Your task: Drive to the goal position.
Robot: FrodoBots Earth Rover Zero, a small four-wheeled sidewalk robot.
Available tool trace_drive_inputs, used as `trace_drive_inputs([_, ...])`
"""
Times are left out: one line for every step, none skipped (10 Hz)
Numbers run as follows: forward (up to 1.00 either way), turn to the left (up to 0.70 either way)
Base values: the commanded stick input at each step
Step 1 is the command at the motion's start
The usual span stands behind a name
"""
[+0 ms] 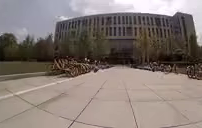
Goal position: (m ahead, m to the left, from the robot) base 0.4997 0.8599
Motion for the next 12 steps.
trace_drive_inputs([0.50, -0.02])
trace_drive_inputs([0.50, -0.02])
trace_drive_inputs([0.50, -0.02])
trace_drive_inputs([0.50, -0.02])
trace_drive_inputs([0.50, -0.02])
trace_drive_inputs([0.50, -0.02])
trace_drive_inputs([0.50, -0.02])
trace_drive_inputs([0.50, -0.02])
trace_drive_inputs([0.50, -0.02])
trace_drive_inputs([0.50, -0.02])
trace_drive_inputs([0.50, -0.02])
trace_drive_inputs([0.50, -0.02])
